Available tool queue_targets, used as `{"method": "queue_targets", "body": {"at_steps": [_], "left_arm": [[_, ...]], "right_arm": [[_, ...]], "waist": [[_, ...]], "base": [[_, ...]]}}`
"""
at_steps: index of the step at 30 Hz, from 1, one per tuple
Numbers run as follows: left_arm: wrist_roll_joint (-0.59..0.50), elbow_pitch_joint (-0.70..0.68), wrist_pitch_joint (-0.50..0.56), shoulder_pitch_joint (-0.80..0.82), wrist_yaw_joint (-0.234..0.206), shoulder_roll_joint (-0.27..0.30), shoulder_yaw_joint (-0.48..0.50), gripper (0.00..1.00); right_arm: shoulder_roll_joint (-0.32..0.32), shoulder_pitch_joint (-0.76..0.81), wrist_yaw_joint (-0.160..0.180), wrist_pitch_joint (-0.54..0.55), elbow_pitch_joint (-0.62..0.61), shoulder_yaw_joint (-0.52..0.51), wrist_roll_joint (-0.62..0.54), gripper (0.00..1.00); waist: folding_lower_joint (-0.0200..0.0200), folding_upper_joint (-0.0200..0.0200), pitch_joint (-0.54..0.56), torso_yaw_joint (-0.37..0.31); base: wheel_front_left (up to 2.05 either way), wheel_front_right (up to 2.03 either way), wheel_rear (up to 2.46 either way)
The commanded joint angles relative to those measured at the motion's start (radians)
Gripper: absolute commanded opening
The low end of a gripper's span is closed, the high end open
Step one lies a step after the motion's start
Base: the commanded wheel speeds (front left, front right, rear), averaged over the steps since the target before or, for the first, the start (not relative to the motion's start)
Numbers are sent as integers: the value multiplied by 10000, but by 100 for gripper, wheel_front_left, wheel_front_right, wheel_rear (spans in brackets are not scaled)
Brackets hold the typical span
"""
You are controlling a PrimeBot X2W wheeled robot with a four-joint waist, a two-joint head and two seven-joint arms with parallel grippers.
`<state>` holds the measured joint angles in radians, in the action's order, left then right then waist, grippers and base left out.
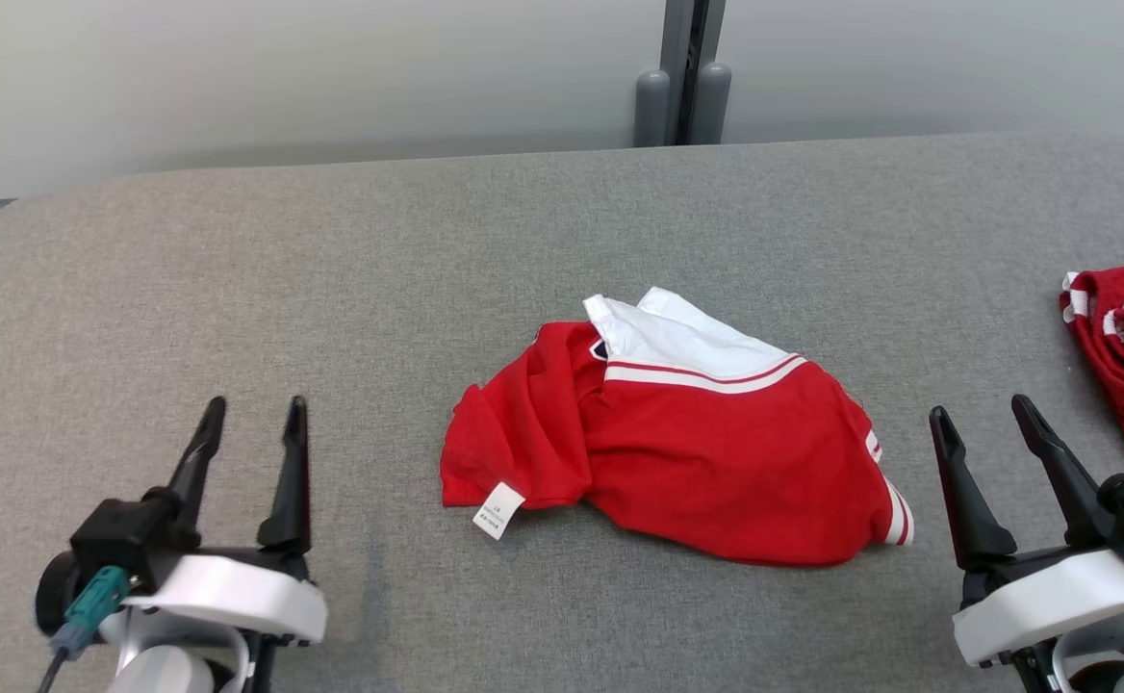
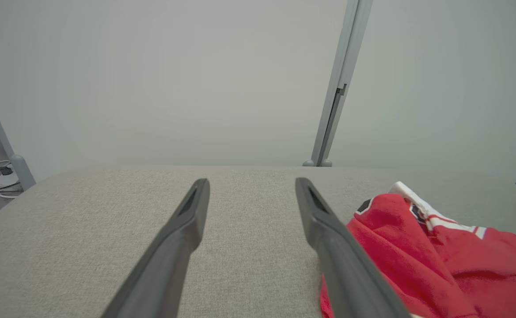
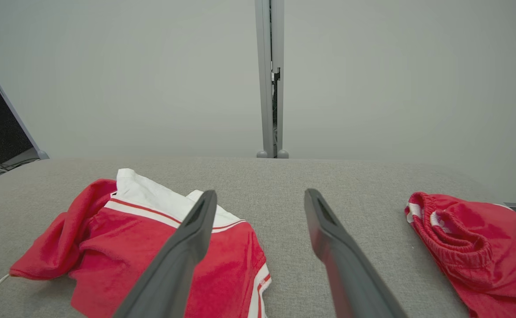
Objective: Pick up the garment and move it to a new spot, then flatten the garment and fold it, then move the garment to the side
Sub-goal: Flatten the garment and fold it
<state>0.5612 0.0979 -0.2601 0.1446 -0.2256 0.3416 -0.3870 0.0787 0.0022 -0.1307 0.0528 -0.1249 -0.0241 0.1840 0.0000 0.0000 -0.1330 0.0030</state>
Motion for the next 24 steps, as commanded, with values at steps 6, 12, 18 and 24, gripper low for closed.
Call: {"method": "queue_targets", "body": {"at_steps": [6, 12, 18, 24], "left_arm": [[92, 188, -59, -482, -140, 292, 622, 100], [-61, 71, -64, -557, -98, 236, 685, 100], [-187, 18, -64, -477, -68, 152, 632, 100], [-278, -117, -57, -179, -18, 46, 556, 100]], "right_arm": [[73, 170, -2, 40, 43, 20, -34, 100], [63, 158, -2, 5, 53, -7, -48, 100], [75, 53, -2, -20, 134, -72, 14, 100], [277, -458, -2, -134, 575, -297, 271, 100]], "waist": [[0, 0, 98, 48], [0, 0, 57, 85], [0, 0, -26, 173], [0, 0, -375, 535]], "base": [[0, 0, 0], [0, 0, 0], [0, 0, 0], [0, 0, 0]]}}
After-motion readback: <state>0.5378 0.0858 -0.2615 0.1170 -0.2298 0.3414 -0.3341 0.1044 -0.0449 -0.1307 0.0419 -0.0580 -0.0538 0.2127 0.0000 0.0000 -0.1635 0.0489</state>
